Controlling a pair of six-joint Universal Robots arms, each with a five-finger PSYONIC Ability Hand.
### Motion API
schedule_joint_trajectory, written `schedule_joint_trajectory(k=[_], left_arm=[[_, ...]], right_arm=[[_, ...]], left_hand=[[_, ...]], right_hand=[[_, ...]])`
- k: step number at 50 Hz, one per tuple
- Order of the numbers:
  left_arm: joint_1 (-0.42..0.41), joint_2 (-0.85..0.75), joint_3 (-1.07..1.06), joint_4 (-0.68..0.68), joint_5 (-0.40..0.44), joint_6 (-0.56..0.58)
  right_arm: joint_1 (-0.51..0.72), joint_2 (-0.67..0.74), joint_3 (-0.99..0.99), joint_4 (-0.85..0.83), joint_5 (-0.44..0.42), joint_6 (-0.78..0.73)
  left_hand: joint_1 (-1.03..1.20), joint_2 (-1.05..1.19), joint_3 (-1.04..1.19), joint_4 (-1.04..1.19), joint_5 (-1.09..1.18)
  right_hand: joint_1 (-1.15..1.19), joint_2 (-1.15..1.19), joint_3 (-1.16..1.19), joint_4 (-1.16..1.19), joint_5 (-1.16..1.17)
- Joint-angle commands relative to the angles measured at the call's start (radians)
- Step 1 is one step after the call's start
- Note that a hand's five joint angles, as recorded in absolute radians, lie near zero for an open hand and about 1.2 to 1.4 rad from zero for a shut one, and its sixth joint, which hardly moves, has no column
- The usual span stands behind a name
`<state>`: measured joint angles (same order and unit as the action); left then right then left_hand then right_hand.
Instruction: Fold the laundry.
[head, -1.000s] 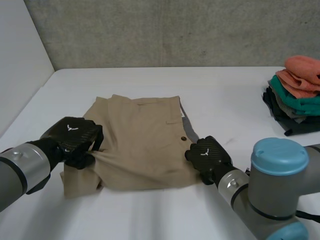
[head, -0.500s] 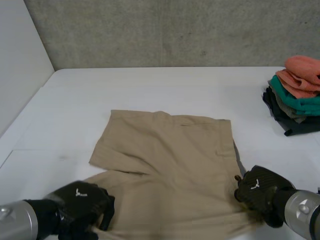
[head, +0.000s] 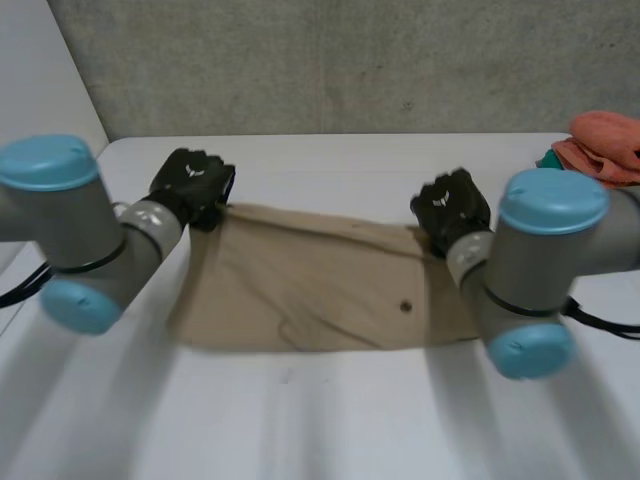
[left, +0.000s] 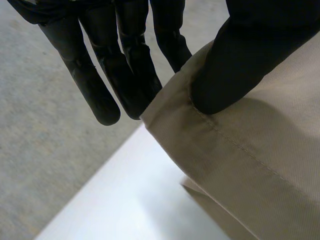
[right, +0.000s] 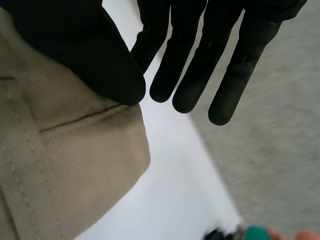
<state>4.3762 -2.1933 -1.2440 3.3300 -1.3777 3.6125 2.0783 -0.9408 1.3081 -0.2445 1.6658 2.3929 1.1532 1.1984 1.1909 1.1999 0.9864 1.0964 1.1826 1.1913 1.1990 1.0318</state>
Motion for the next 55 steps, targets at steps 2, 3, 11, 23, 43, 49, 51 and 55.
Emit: schedule_joint_trajectory(k=[2, 3, 11, 23, 43, 49, 51, 55], left_arm=[[-0.027, -0.267, 0.296, 0.022, -0.024, -0.011], [-0.03, -0.281, 0.311, 0.022, -0.024, -0.012], [-0.06, -0.194, 0.249, -0.007, -0.06, -0.061], [-0.055, 0.24, -0.253, 0.095, 0.005, -0.159], [-0.044, 0.3, -0.479, 0.212, 0.074, -0.259], [-0.044, 0.319, -0.483, 0.209, 0.068, -0.264], [-0.044, 0.326, -0.488, 0.206, 0.068, -0.264], [-0.041, 0.357, -0.505, 0.198, 0.071, -0.264]], right_arm=[[0.019, 0.272, -0.237, -0.257, 0.055, -0.069], [0.019, 0.295, -0.257, -0.271, 0.064, -0.081], [0.013, 0.266, -0.277, -0.337, 0.068, 0.02], [-0.089, -0.18, 0.132, 0.172, -0.179, 0.233], [-0.147, -0.024, 0.266, -0.024, -0.186, 0.256], [-0.161, -0.021, 0.26, -0.032, -0.127, 0.243], [-0.173, -0.064, 0.281, -0.035, -0.098, 0.235], [-0.236, -0.185, 0.342, -0.032, -0.077, 0.174]], left_hand=[[0.243, 0.198, 0.205, 0.196, 0.235], [0.243, 0.198, 0.205, 0.196, 0.235], [-0.979, -1.024, -1.016, -1.025, -0.986], [-0.979, -1.024, -1.016, -1.025, -0.986], [-0.979, -1.024, -1.016, -1.025, -0.986], [-0.979, -1.024, -1.016, -1.025, -0.986], [-0.979, -1.024, -1.016, -1.025, -0.986], [-0.979, -1.024, -1.016, -1.025, -0.986]], right_hand=[[0.3, 0.214, 0.205, 0.197, 0.19], [0.3, 0.214, 0.205, 0.197, 0.19], [-0.922, -1.008, -1.017, -1.024, -1.032], [-0.793, -0.879, -0.888, -0.896, -0.903], [-0.441, -0.527, -0.536, -0.543, -0.551], [0.3, 0.214, 0.205, 0.197, 0.19], [0.3, 0.214, 0.205, 0.197, 0.19], [0.3, 0.214, 0.205, 0.197, 0.19]])
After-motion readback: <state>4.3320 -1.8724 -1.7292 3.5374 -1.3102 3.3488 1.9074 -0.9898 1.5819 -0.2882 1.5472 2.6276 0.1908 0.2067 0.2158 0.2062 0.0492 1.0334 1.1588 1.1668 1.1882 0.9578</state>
